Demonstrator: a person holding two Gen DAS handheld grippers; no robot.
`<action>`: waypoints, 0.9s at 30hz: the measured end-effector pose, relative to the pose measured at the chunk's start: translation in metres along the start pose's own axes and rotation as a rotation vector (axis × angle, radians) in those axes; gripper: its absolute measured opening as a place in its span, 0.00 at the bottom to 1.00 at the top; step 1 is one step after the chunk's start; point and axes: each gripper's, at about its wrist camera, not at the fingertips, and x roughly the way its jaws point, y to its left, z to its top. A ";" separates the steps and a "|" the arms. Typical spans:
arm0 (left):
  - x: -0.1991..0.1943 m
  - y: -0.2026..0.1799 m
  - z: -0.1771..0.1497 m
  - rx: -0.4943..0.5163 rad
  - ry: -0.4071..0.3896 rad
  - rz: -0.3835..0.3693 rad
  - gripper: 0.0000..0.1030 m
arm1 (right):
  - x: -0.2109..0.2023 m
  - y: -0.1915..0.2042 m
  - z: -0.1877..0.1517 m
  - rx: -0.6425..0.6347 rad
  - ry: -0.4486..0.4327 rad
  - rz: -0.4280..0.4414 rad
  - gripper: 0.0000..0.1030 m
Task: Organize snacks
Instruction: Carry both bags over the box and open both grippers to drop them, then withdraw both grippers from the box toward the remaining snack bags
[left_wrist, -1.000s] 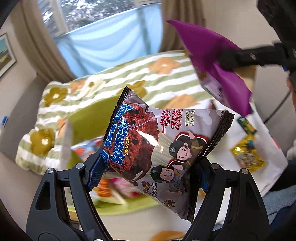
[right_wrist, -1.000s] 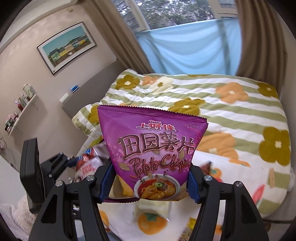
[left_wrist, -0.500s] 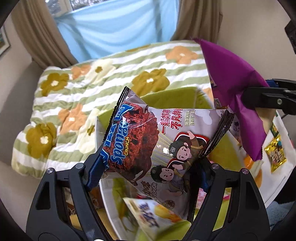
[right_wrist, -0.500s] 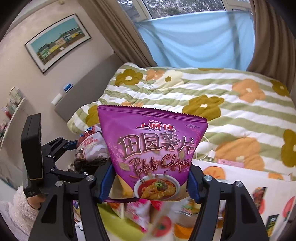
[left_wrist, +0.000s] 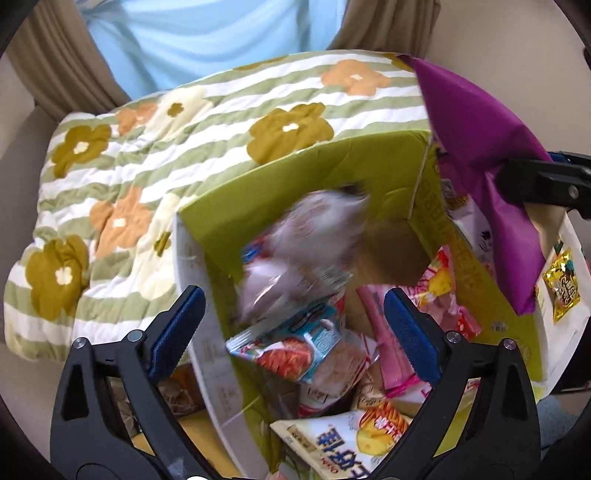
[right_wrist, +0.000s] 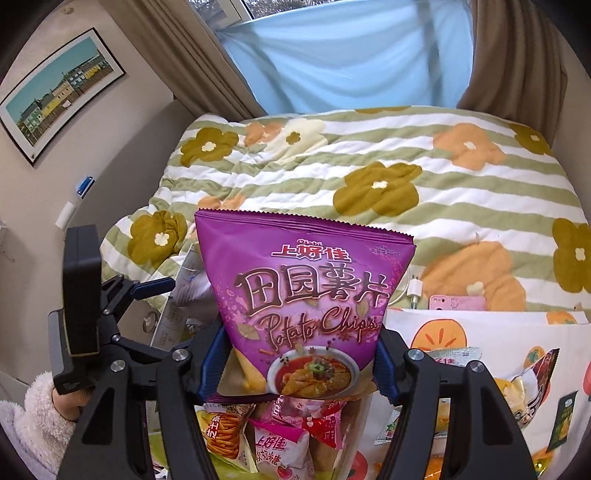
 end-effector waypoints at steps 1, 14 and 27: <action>-0.003 0.001 -0.003 -0.007 0.000 0.006 0.94 | 0.003 0.001 0.001 0.002 0.004 0.005 0.60; -0.025 0.021 -0.036 -0.138 -0.012 0.038 0.94 | 0.029 0.028 -0.002 -0.002 0.048 0.029 0.61; -0.041 0.021 -0.068 -0.220 -0.032 0.050 0.94 | 0.014 0.047 -0.035 -0.101 -0.056 -0.024 1.00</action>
